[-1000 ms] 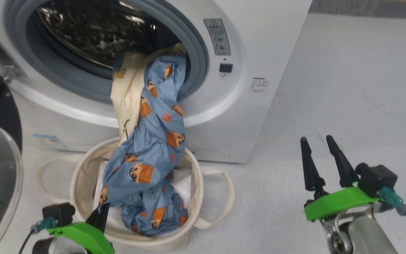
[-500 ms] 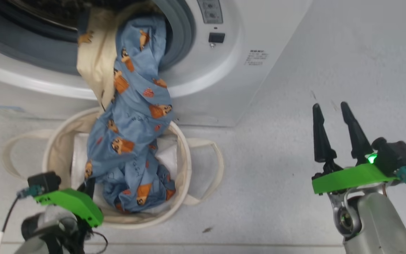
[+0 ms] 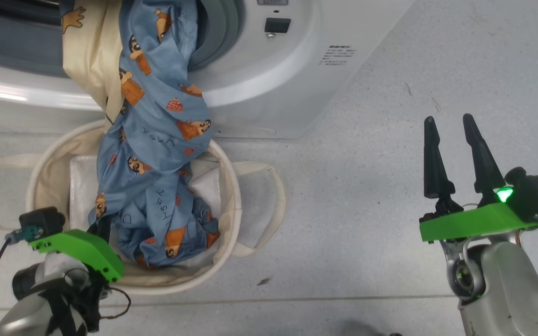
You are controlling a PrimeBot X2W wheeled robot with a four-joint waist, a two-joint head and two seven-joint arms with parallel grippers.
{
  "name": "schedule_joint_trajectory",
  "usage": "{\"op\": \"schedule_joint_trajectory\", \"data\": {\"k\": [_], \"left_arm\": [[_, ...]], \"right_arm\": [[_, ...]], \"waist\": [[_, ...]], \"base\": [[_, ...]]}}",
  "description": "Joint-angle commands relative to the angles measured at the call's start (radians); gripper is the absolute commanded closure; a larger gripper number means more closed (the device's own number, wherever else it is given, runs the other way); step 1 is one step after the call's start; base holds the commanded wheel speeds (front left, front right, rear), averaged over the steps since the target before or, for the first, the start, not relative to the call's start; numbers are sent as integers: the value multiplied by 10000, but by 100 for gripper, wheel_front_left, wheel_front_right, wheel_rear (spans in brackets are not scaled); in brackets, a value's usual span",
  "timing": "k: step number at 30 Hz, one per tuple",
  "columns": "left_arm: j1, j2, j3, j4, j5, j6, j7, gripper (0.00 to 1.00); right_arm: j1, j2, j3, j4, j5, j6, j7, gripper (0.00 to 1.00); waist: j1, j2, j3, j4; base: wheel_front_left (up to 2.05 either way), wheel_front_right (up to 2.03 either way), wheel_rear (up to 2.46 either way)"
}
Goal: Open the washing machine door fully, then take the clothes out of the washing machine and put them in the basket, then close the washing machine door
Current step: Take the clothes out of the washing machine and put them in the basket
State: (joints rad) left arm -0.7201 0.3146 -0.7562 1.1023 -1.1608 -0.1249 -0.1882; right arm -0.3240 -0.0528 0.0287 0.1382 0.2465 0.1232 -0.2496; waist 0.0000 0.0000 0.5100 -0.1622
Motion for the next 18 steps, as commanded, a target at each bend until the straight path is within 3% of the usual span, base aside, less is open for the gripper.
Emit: {"op": "schedule_joint_trajectory", "data": {"k": [1, 2, 4, 5, 18], "left_arm": [[-65, 411, 214, -5, -58, -57, -147, 100], [-55, 415, 164, 29, -111, -57, -192, 93], [-63, 422, 125, 111, -213, -57, -345, 18], [-59, 407, 103, 141, -264, -57, -399, 1], [166, 402, -589, 479, -202, -57, -697, 0]], "right_arm": [[-8, 26, 167, -317, -66, 75, -122, 0], [-7, 26, 176, -305, -70, 75, -122, 0], [-12, 26, 185, -282, -75, 75, -122, 0], [-20, 26, 193, -274, -72, 75, -122, 0], [48, 26, 485, 161, 90, 75, -122, 0]], "waist": [[0, 0, -42, -8], [0, 0, -78, -13], [0, 0, -152, -16], [0, 0, -188, -8], [0, 0, -1296, 263]], "base": [[0, 0, 0], [0, 0, 0], [0, 0, 0], [0, 0, 0], [0, 0, 0]]}}
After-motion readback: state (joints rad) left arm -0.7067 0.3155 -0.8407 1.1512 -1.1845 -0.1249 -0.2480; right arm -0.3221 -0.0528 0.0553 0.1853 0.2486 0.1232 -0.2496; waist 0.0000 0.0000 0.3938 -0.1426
